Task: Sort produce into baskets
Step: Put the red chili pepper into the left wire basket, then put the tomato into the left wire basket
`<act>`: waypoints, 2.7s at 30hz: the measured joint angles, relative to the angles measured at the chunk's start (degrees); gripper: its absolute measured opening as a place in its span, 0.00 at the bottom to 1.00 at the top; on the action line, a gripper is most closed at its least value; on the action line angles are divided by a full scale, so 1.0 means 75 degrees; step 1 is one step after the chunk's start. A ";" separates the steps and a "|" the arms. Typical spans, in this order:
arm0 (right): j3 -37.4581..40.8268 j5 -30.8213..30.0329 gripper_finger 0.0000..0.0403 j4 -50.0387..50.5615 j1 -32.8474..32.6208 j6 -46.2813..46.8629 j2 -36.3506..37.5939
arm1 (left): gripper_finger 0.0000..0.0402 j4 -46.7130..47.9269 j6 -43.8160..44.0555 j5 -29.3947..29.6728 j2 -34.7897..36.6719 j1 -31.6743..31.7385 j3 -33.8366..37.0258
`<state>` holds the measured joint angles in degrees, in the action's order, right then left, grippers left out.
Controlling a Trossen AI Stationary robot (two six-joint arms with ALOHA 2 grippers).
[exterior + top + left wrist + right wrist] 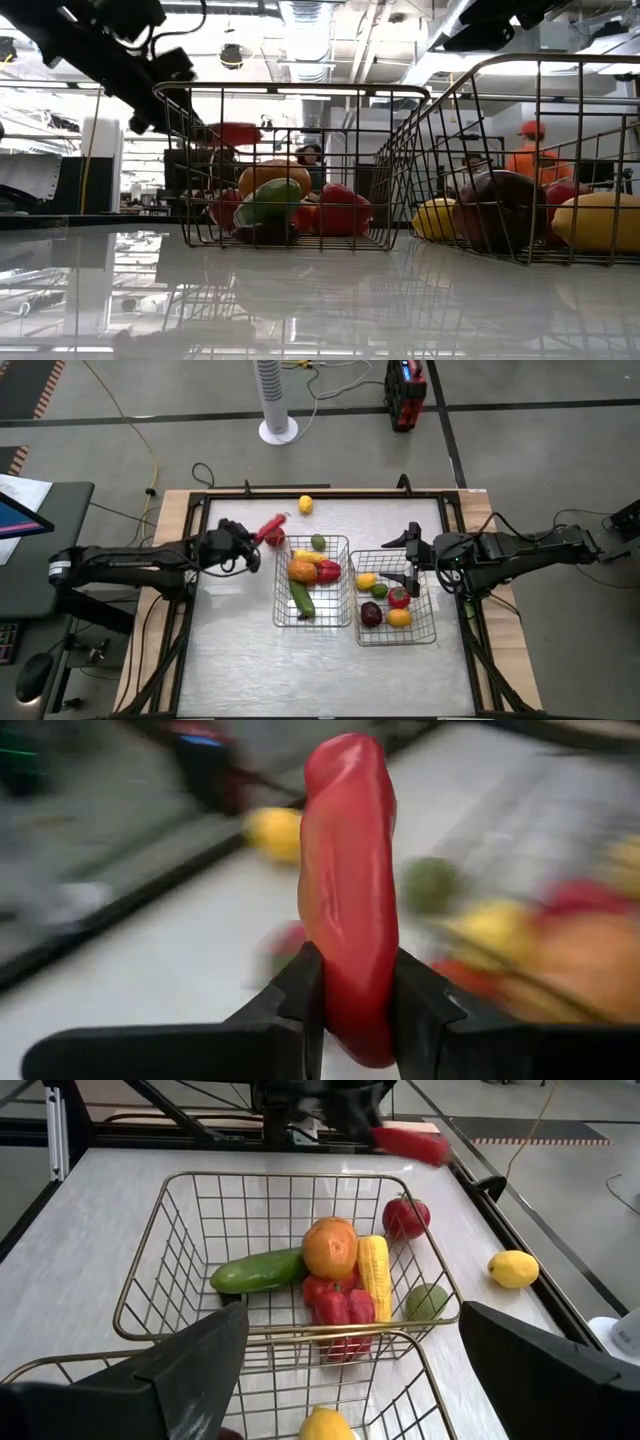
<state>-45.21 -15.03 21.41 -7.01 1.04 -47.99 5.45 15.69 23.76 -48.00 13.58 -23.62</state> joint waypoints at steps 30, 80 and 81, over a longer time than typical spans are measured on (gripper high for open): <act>0.0000 0.0000 0.96 -0.0085 0.0052 0.0003 -0.0003 | 0.52 -0.1002 -0.0006 -0.2091 -0.0928 -0.1498 0.0003; 0.0192 0.0017 0.96 -0.0510 0.0989 -0.0082 -0.0015 | 0.56 -0.1152 -0.3139 -0.1645 -0.1214 0.1903 0.0184; 0.0192 0.0017 0.96 -0.0510 0.0991 -0.0081 -0.0015 | 0.59 -0.1169 -0.3075 -0.1724 -0.1214 0.1940 0.0184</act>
<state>-43.77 -14.90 17.58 0.43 0.43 -48.10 -3.32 -7.37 10.83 -57.10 28.14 -22.24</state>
